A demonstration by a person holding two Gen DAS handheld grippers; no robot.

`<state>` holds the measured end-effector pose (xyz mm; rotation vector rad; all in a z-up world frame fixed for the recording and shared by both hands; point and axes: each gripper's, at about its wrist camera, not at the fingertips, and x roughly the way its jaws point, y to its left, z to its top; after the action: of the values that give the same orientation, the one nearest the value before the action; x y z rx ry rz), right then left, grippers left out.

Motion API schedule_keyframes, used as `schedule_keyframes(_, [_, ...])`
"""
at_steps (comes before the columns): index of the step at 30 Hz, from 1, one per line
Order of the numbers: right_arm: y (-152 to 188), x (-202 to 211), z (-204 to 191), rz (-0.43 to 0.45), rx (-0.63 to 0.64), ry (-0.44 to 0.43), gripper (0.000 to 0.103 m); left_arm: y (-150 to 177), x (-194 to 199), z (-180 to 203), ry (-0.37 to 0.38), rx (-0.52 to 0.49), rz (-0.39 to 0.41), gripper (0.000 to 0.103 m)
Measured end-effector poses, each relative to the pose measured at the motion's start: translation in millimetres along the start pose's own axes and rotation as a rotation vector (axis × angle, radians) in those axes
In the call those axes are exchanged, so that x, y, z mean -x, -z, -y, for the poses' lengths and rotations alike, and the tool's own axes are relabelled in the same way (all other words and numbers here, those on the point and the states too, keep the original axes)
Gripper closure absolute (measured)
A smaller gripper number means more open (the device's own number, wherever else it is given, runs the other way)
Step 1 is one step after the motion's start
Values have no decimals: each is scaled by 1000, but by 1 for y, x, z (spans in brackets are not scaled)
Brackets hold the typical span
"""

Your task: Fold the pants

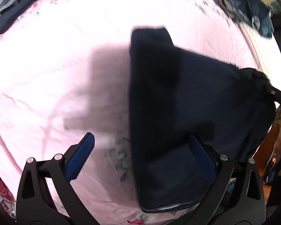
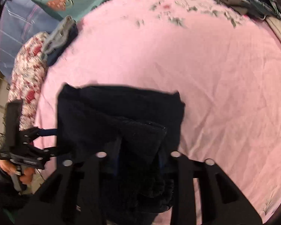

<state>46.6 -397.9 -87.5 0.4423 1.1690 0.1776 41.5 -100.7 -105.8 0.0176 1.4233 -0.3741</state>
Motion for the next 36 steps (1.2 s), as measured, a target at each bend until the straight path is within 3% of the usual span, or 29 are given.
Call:
schedule_keyframes(3, [-7,23,11,107,-58,-15,80,-11,2,-8,2,40,24,2])
schedule_keyframes(5, [-9,-1,30,56,-102,11,75,-21,-2,-9,-17,45,30,2])
schedule_keyframes(7, [-7,-27,45,11,-120,57,54,-31,-2,-6,-45,28,39,2])
schedule_keyframes(9, [-11,-23,41,3,-107,85,36,-40,6,0,-46,10,68,2])
schedule_keyframes(16, [11,41,46,105,-163,41,36,-58,17,5,-66,28,112,2])
schedule_keyframes(21, [46,59,19,73,-125,-52,36,-68,12,-3,-62,45,101,2])
schedule_keyframes(24, [57,52,2,57,-97,-95,40,-73,1,2,-99,23,107,2])
schedule_keyframes(25, [60,47,-1,50,-89,-81,40,-72,-2,2,-112,18,108,2])
schedule_keyframes(28, [67,17,11,-44,-117,120,41,-79,-20,0,-135,0,68,2])
schedule_keyframes(31, [74,4,22,-74,-210,113,41,-83,-29,-3,-145,-5,49,2])
schedule_keyframes(36, [73,2,21,-84,-208,127,37,-87,-27,-8,-133,1,39,2])
